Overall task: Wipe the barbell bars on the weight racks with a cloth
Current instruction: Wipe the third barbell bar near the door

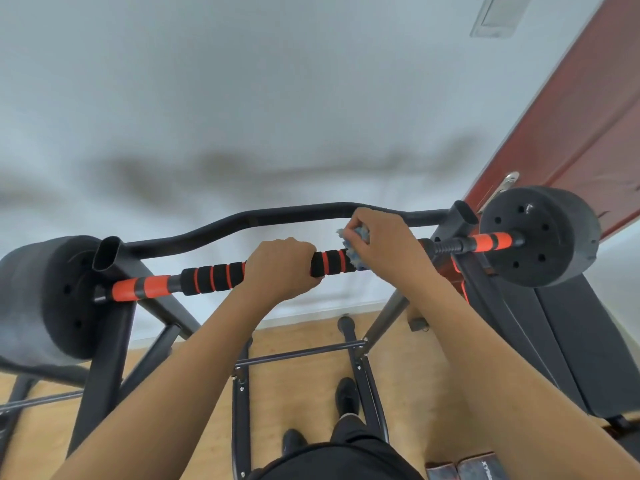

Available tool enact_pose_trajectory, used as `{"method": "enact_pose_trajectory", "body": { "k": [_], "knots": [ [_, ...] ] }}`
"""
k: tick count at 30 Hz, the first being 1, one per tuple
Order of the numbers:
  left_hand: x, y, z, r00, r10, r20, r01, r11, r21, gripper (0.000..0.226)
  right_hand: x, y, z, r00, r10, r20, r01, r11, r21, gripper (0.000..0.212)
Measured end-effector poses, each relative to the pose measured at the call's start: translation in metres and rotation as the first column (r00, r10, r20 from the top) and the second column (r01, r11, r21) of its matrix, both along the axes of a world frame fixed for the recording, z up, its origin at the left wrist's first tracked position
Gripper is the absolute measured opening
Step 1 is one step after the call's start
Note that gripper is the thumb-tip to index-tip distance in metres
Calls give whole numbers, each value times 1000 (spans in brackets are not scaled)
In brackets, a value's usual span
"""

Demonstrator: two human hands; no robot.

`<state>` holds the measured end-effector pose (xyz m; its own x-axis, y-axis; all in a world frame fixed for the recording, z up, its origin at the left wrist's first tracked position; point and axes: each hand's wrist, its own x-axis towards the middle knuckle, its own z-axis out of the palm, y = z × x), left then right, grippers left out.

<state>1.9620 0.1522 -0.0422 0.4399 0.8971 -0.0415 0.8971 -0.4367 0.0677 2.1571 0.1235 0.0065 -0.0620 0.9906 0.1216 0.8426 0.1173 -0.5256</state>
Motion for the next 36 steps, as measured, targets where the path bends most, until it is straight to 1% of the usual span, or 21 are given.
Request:
{"method": "enact_pose_trajectory", "body": {
  "k": [1,3,5,6,9,11,12,15,17,18,19,20,22,23,24,26,27,29,31,33,36],
  "knots": [
    [0,-2,0,1000,-4,-14,4,999,35,30,-6,8,1,998,5,61,-2,998,-58,17],
    [1,-6,0,999,-7,-34,9,997,77,27,-16,18,-1,970,16,242,19,990,-143,15],
    [2,-6,3,999,0,-46,3,998,58,23,-21,16,-4,927,17,374,39,989,-140,14],
    [3,-5,3,999,4,-50,-3,999,34,21,-22,12,-6,920,12,392,37,992,-118,14],
    [6,-1,6,998,36,-55,-38,998,-48,18,-18,-7,-15,939,19,342,-6,999,-41,12],
    [7,6,10,998,48,-42,-54,985,-162,20,-17,-19,-20,955,18,296,-20,1000,3,13],
    [6,11,12,998,48,-33,-55,968,-245,22,-16,-24,-21,962,13,273,-17,1000,14,14],
    [3,27,17,996,68,62,-26,853,-522,25,-11,-36,-23,972,22,233,-10,999,-53,9],
    [1,32,17,989,82,126,12,789,-614,25,-4,-48,-27,980,43,194,-17,991,-132,7],
    [0,32,17,985,85,152,30,780,-625,25,1,-54,-29,988,38,148,-15,988,-154,9],
    [-1,31,17,982,73,174,47,798,-601,27,4,-60,-29,996,18,87,-5,988,-156,10],
    [-1,28,18,983,36,182,65,853,-519,31,7,-63,-27,1000,-11,28,15,990,-142,11],
    [-2,17,16,990,-82,113,104,972,-209,34,9,-57,-18,995,-68,-68,63,995,-73,13],
    [1,9,15,991,-125,55,128,990,-51,31,8,-49,-12,992,-83,-98,81,996,-28,15],
    [5,1,11,990,-142,10,141,988,71,27,6,-40,-7,991,-85,-106,87,996,8,17],
    [17,-15,-2,995,-93,-34,98,975,201,24,-1,-20,-3,997,-64,-49,65,998,17,16],
    [22,-21,-7,998,-53,-41,61,970,235,28,-5,-11,-4,998,-52,24,52,999,-10,15],
    [27,-20,-12,998,-16,-60,32,961,276,32,-13,-2,-10,985,-35,171,49,996,-73,14],
    [25,-12,-10,996,-30,-81,49,967,249,29,-17,-4,-14,977,-24,211,41,996,-79,13],
    [24,-5,-5,997,-61,-36,66,986,154,25,-16,-9,-18,984,-17,180,26,998,-50,12],
    [25,9,2,998,-60,27,62,992,-107,25,-14,-23,-25,995,-29,99,31,999,-14,14]
  ]
}}
